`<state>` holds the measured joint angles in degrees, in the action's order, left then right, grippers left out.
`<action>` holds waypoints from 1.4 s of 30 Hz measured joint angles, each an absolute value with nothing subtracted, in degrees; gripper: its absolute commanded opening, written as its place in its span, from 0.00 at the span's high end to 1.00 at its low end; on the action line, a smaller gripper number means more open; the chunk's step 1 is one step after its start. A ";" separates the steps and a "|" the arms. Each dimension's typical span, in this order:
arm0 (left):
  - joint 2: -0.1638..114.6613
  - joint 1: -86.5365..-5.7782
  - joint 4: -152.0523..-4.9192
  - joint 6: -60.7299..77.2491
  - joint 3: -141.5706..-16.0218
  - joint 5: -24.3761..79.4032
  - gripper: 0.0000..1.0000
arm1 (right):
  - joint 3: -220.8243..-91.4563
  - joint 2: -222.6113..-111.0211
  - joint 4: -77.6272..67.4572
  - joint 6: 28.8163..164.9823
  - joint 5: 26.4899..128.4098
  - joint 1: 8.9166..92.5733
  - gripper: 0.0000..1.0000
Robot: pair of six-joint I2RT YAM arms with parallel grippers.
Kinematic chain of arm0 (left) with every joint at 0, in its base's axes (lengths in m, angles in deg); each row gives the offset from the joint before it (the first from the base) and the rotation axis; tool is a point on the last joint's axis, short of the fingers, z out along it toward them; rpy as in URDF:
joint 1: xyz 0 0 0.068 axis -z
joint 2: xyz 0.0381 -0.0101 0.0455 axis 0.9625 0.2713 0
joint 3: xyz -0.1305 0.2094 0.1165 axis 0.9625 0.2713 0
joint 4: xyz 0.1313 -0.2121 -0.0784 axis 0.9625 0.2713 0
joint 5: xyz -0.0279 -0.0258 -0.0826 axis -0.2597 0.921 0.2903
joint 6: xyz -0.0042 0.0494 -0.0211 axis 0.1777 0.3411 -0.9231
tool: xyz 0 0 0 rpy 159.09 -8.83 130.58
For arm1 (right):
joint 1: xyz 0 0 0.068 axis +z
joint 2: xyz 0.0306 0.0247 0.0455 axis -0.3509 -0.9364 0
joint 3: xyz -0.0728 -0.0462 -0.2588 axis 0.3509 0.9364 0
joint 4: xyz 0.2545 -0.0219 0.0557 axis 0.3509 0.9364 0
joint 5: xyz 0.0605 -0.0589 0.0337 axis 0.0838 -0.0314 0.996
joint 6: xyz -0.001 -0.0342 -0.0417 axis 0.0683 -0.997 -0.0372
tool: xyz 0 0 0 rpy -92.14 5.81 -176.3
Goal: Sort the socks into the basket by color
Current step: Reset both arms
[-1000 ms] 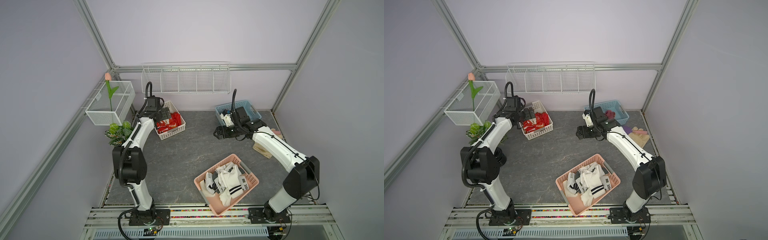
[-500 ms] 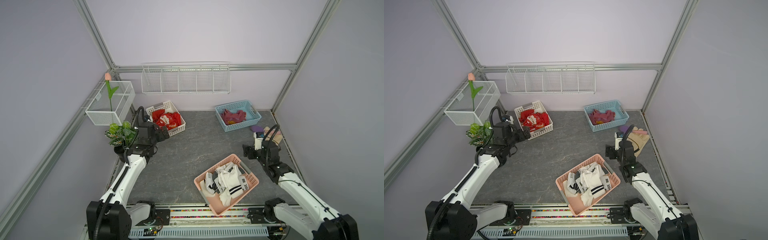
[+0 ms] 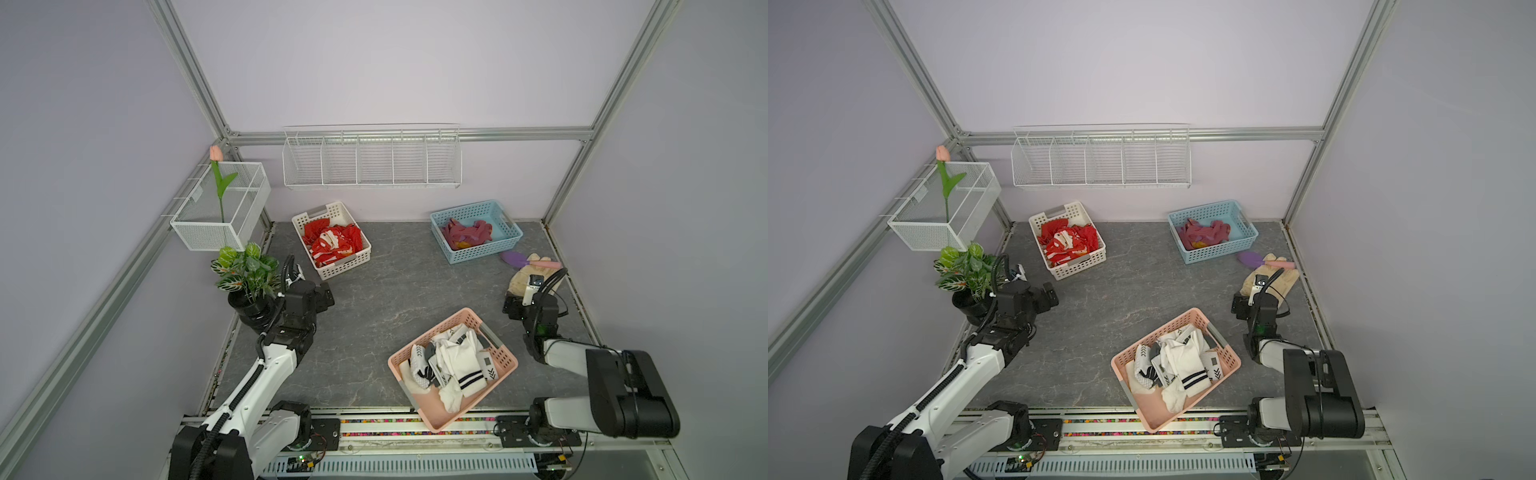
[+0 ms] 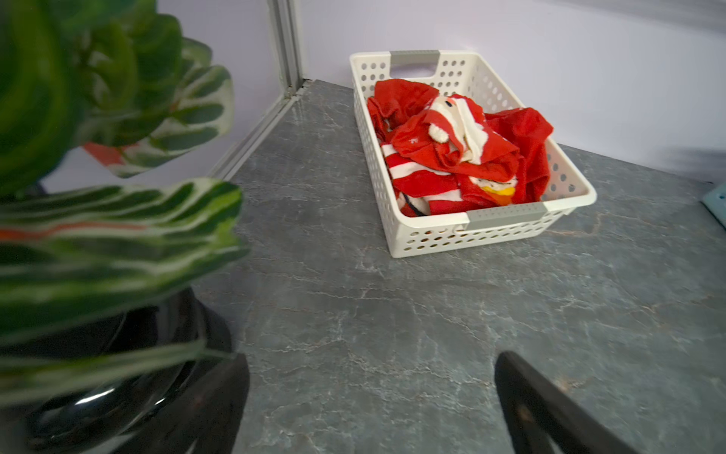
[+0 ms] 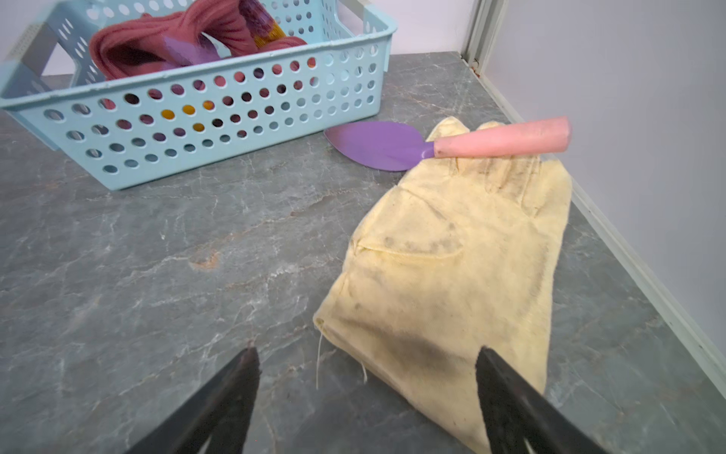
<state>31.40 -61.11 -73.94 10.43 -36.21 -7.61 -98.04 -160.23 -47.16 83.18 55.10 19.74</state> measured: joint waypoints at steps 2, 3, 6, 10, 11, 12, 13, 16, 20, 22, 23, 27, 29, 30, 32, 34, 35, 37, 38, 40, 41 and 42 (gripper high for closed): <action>31.31 -61.24 -77.86 11.61 -33.77 -9.82 0.01 | -97.87 -165.46 -54.53 82.56 56.00 19.46 0.11; 31.60 -61.52 -79.65 12.07 -32.78 -10.47 0.00 | -97.82 -166.70 -55.29 82.39 56.39 19.40 0.11; 33.81 -62.84 -85.42 13.19 -30.29 -12.22 0.01 | -97.78 -167.18 -56.75 81.82 57.83 19.37 0.11; 41.06 -65.42 -96.96 15.81 -27.43 -12.46 0.01 | -98.46 -167.18 -58.09 81.10 59.69 19.40 0.11; 43.60 -66.07 -99.87 16.64 -27.23 -12.11 0.01 | -98.50 -167.18 -58.26 80.97 59.98 19.40 0.11; 45.72 -66.55 -102.29 17.25 -27.10 -11.89 0.01 | -98.52 -167.18 -58.26 80.92 60.19 19.37 0.11; 47.82 -66.97 -104.72 17.95 -27.06 -11.68 0.01 | -98.52 -167.18 -58.31 80.90 60.37 19.37 0.11; 52.47 -67.51 -111.78 19.39 -26.73 -10.76 0.01 | -98.52 -167.18 -58.39 80.75 60.68 19.37 0.11; 58.37 -67.67 -122.62 21.21 -24.04 -8.68 0.01 | -98.52 -167.18 -58.39 80.73 60.85 19.26 0.11; 60.21 -67.75 -123.71 21.67 -23.71 -8.16 0.01 | -98.59 -167.18 -58.39 80.73 60.85 19.22 0.11; 60.67 -67.91 -123.01 21.69 -24.32 -7.83 0.01 | -98.63 -167.18 -58.39 80.73 60.85 19.22 0.11; 60.91 -68.93 -120.56 21.64 -28.59 -6.50 0.01 | -98.89 -167.18 -58.39 80.71 60.87 19.22 0.11; 60.78 -69.28 -120.54 21.64 -29.44 -5.91 0.01 | -98.94 -167.18 -58.39 80.71 60.87 19.22 0.11; 60.76 -69.35 -120.48 21.64 -29.48 -5.75 0.01 | -98.94 -167.18 -58.39 80.71 60.87 19.22 0.11; 60.76 -69.35 -119.82 21.64 -29.48 -5.45 0.01 | -98.96 -167.18 -58.39 80.71 60.87 19.22 0.11; 60.76 -69.37 -119.47 21.67 -29.48 -5.25 0.01 | -98.96 -167.18 -58.39 80.71 60.87 19.22 0.11; 60.76 -69.37 -119.45 21.64 -29.48 -5.25 0.01 | -98.96 -167.18 -58.39 80.68 60.85 19.22 0.11; 60.76 -69.37 -119.43 21.64 -29.48 -5.23 0.01 | -98.98 -167.18 -58.39 80.66 60.85 19.22 0.11; 60.78 -69.37 -119.43 21.67 -29.48 -5.23 0.01 | -98.98 -167.18 -58.39 80.60 60.85 19.22 0.11; 60.76 -69.37 -119.41 21.64 -29.48 -5.23 0.01 | -99.00 -167.18 -58.39 80.53 60.85 19.24 0.11; 60.76 -69.37 -119.41 21.64 -29.48 -5.23 0.01 | -99.00 -167.18 -58.39 80.51 60.85 19.24 0.11; 60.76 -69.37 -119.36 21.67 -29.48 -5.23 0.01 | -99.05 -167.18 -58.39 80.49 60.85 19.24 0.11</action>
<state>60.76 -69.37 -119.36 21.67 -29.48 -5.23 -99.05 -167.18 -58.39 80.49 60.85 19.24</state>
